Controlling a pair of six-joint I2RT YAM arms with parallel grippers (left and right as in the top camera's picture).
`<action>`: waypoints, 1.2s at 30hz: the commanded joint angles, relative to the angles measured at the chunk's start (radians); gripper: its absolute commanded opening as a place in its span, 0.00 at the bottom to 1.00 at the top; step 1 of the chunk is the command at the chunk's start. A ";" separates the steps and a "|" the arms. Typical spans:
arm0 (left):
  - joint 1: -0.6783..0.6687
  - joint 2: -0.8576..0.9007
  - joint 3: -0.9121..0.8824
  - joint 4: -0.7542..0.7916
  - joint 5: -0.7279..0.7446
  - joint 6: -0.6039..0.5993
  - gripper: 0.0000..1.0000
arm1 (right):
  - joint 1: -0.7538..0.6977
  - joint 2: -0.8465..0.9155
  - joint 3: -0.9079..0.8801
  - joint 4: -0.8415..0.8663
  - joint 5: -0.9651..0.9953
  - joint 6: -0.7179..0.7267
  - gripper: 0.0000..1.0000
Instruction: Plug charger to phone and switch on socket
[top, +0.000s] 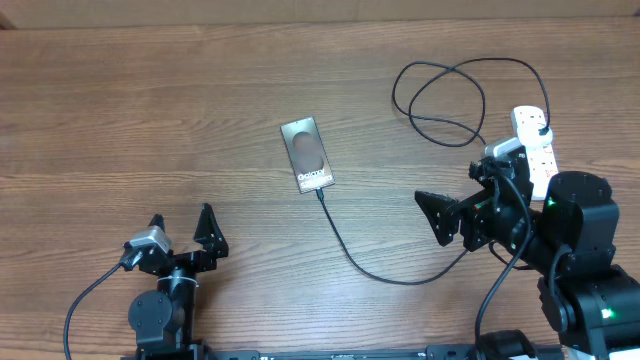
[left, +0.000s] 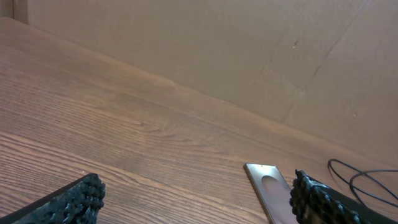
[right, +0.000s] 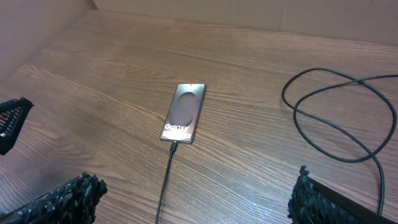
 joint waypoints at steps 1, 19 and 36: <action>0.005 -0.007 -0.003 -0.003 0.000 -0.003 1.00 | 0.003 -0.007 0.002 0.005 0.002 0.003 1.00; 0.005 -0.007 -0.003 -0.003 0.000 -0.003 1.00 | 0.003 -0.369 -0.484 0.426 0.185 -0.007 1.00; 0.005 -0.007 -0.003 -0.003 0.000 -0.003 1.00 | 0.003 -0.786 -0.945 0.808 0.087 -0.004 1.00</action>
